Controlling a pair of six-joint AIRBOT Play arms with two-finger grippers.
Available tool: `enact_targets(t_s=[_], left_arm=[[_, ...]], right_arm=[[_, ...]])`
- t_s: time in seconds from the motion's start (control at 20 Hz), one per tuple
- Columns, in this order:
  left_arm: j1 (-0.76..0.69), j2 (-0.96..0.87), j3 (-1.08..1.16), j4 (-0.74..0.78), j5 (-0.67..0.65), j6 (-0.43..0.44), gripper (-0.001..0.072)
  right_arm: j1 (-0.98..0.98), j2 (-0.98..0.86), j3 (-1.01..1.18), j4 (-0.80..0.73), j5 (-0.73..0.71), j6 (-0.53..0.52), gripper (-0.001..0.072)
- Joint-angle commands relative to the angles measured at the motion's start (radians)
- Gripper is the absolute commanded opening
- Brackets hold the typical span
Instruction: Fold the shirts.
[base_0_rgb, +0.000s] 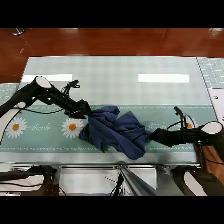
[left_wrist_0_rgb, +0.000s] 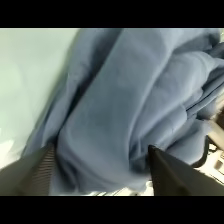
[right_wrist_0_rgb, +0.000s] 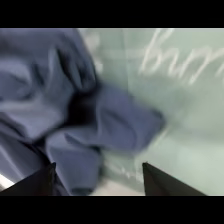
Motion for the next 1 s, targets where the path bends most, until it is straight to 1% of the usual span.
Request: enact_targets(t_s=[0.0,0.05,0.1,0.3,0.35,0.4,0.45,0.5,0.55,0.6,0.65,0.7,0.75,0.85,0.9,0.95], left_arm=[[-0.002,-0.087,0.060,-0.075,-0.028,0.085,0.0031],[-0.002,-0.082,0.072,-0.087,-0.034,0.117,0.0020],[-0.002,-0.077,0.088,-0.087,-0.039,0.124,0.0020],[0.016,-0.060,0.148,-0.088,-0.054,0.124,0.0020],[0.019,-0.053,0.156,-0.089,-0.056,0.121,0.0020],[0.021,-0.046,0.161,-0.089,-0.060,0.119,0.0020],[0.023,-0.038,0.163,-0.089,-0.063,0.119,0.0020],[0.023,-0.029,0.163,-0.089,-0.064,0.113,0.0020],[0.023,-0.018,0.163,-0.090,-0.064,0.113,0.0020],[0.023,-0.003,0.163,-0.091,-0.064,0.109,0.0020],[0.023,0.015,0.163,-0.091,-0.064,0.097,0.0020],[0.029,0.042,0.170,-0.091,-0.064,0.092,0.0020],[0.039,0.072,0.188,-0.092,-0.063,0.077,0.0020],[0.084,0.145,0.274,-0.154,-0.054,0.068,0.0020],[0.114,0.186,0.343,-0.212,-0.034,0.068,0.0020],[0.142,0.225,0.415,-0.265,0.003,0.067,0.0020]], right_arm=[[0.143,0.002,-0.010,-0.079,-0.059,0.132,0.0616],[0.173,0.002,-0.010,-0.069,-0.093,0.151,0.0616],[0.198,0.002,-0.010,-0.048,-0.133,0.159,0.0616],[0.291,-0.007,-0.008,0.058,-0.324,0.171,0.0608],[0.315,-0.030,-0.004,0.071,-0.356,0.180,0.0586],[0.343,-0.066,0.006,0.087,-0.369,0.179,0.0546],[0.372,-0.107,0.023,0.097,-0.370,0.178,0.0546],[0.402,-0.146,0.042,0.106,-0.367,0.170,0.0503],[0.432,-0.182,0.064,0.109,-0.366,0.166,0.0366],[0.459,-0.213,0.094,0.111,-0.366,0.147,0.0122],[0.469,-0.230,0.135,0.107,-0.353,0.108,0.0021],[0.458,-0.234,0.204,0.083,-0.312,0.089,0.0020],[0.432,-0.231,0.299,0.033,-0.253,0.092,0.0019],[0.346,-0.215,0.580,-0.124,-0.136,0.159,0.0019],[0.296,-0.209,0.761,-0.198,-0.094,0.203,0.0019],[0.249,-0.209,0.955,-0.241,-0.060,0.234,0.0019]])
